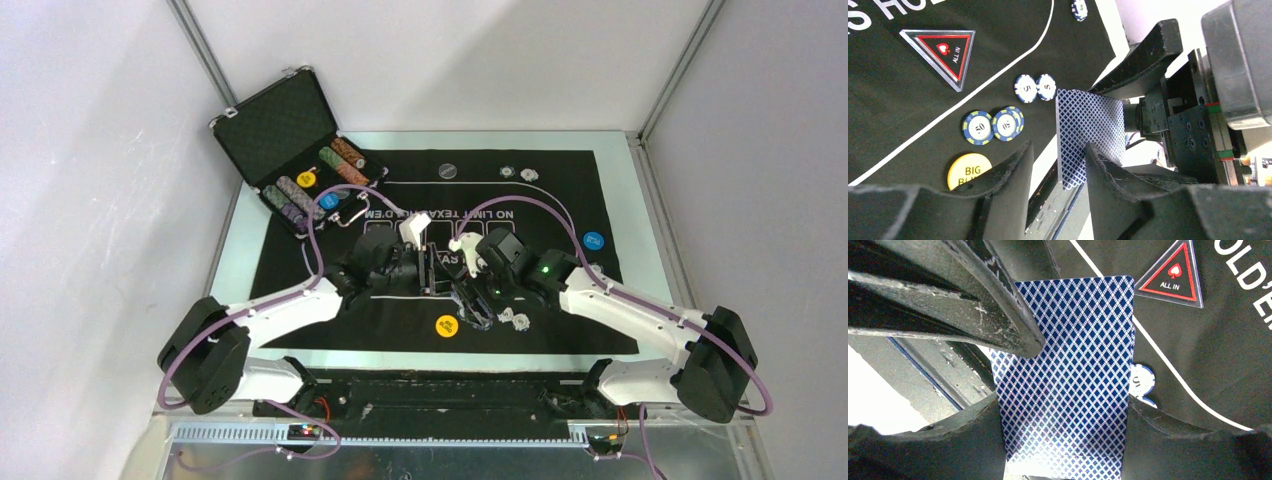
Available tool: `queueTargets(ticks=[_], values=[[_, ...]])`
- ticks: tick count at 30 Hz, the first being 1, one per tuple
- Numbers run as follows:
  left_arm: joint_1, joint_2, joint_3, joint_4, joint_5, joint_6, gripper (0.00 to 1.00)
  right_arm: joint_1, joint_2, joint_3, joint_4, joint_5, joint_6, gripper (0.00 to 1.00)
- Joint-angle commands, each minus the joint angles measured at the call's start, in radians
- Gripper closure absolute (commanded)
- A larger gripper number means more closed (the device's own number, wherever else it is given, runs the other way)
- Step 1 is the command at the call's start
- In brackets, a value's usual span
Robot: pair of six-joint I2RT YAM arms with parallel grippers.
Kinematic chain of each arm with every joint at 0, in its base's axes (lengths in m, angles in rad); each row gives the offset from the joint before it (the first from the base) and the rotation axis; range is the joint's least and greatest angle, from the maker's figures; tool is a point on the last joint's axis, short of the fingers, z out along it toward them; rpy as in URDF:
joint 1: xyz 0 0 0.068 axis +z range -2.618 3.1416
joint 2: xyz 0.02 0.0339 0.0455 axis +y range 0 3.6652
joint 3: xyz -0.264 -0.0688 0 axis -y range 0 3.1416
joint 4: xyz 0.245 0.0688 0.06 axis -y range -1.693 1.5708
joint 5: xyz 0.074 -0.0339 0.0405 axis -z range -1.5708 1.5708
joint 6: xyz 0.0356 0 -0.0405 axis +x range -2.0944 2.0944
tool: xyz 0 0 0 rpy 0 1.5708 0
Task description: Distribute texas hold em gaming equipment
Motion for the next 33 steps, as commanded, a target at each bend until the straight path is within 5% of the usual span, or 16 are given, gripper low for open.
queueTargets(ticks=[1,7,15,33], values=[[0.010,-0.032,0.033,-0.028,-0.006,0.030,0.55,0.001,-0.027,0.058,0.029,0.018,0.002,1.00],[0.011,-0.066,0.035,-0.071,-0.041,0.047,0.69,0.000,-0.021,0.057,0.029,0.029,0.005,1.00],[0.011,-0.125,0.033,-0.121,-0.101,0.060,0.99,0.002,-0.022,0.058,0.025,0.045,0.012,1.00],[0.086,-0.414,-0.073,-0.205,-0.255,0.088,1.00,-0.033,-0.015,0.050,0.015,0.112,0.051,1.00]])
